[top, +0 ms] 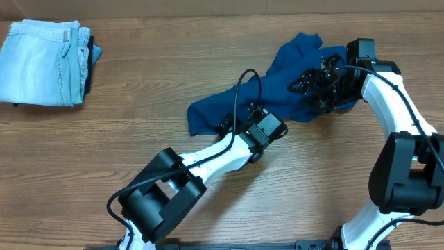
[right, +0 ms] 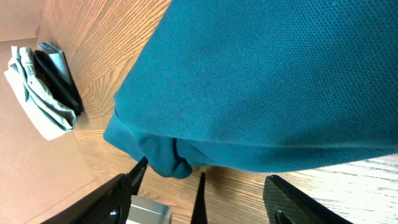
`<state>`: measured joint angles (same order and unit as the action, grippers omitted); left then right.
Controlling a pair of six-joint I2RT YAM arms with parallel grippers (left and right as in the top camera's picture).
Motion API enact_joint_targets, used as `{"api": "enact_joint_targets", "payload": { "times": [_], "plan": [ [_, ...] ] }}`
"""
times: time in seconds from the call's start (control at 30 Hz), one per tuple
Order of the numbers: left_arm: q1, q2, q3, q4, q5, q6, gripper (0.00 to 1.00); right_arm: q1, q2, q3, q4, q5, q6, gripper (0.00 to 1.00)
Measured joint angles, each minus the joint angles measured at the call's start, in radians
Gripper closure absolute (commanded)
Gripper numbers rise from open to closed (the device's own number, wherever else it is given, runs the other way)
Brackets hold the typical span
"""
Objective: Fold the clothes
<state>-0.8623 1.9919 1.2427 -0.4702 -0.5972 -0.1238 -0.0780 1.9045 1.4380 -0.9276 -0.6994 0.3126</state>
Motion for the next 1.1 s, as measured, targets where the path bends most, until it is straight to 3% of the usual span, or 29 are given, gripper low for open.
{"api": "enact_joint_targets", "payload": {
  "times": [0.53, 0.7, 0.8, 1.1],
  "plan": [
    [0.0, 0.0, 0.001, 0.037, -0.105, 0.02, 0.5, 0.0, 0.0, 0.0, -0.008, 0.0, -0.019, 0.3],
    [0.0, 0.0, 0.003, -0.013, -0.143, 0.027, 0.71, 0.0, 0.0, 0.0, -0.01, 0.0, -0.021, 0.3],
    [0.001, 0.0, 0.026, -0.09, -0.156, 0.027, 0.78, 0.0, 0.0, 0.0, -0.01, 0.0, -0.022, 0.3],
    [0.019, 0.0, 0.299, -0.312, -0.156, 0.014, 0.73, 0.0, 0.0, 0.0, -0.008, 0.0, -0.023, 0.3]
  ]
}}
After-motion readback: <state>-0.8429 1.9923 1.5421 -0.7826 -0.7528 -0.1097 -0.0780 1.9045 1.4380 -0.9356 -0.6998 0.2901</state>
